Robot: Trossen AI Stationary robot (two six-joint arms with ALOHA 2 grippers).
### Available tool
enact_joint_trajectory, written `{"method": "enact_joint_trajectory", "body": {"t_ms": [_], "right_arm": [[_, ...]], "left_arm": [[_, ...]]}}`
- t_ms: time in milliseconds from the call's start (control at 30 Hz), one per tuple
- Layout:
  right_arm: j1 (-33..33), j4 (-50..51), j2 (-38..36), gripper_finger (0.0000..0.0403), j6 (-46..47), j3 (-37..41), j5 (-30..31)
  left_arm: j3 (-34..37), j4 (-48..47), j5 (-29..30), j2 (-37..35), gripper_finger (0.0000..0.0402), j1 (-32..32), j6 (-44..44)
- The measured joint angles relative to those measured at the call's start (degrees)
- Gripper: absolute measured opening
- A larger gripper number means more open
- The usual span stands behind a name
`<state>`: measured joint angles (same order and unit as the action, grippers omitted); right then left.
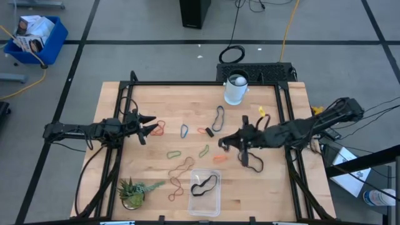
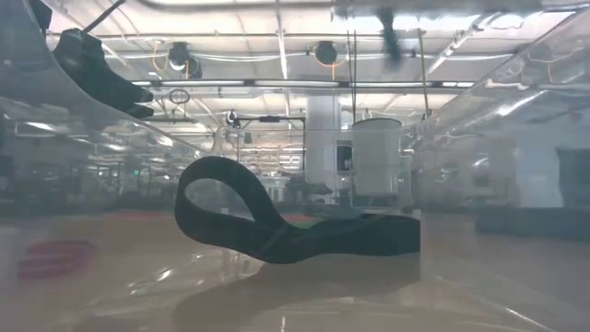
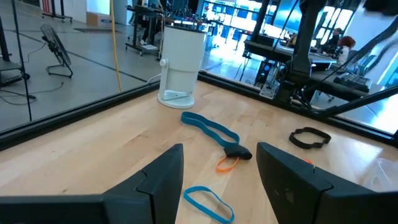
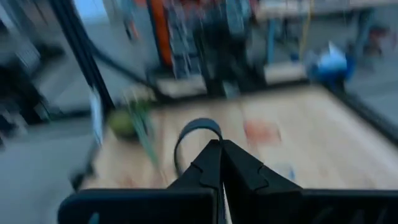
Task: Pick and place rubber bands into bin
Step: Put the black rubber band into the transparent bin
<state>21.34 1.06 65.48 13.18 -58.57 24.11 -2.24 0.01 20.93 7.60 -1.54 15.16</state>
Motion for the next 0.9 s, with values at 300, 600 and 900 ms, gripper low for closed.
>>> {"method": "enact_joint_trajectory", "body": {"t_ms": [300, 600, 900], "right_arm": [[0.0, -10.4, 0.3, 0.0, -6.7, -0.1, -3.7], [0.6, -10.2, 9.4, 0.0, -6.8, 0.0, -7.2], [4.3, -13.7, 19.2, 0.0, -5.8, 0.0, -11.0]], "left_arm": [[0.0, -0.1, 0.0, 0.0, 0.0209, 0.0, 0.0], [0.0, -0.4, 0.0, 0.0, 0.0209, 0.0, 0.1], [0.0, -1.2, 0.0, 0.0, 0.0209, 0.0, 0.1]]}}
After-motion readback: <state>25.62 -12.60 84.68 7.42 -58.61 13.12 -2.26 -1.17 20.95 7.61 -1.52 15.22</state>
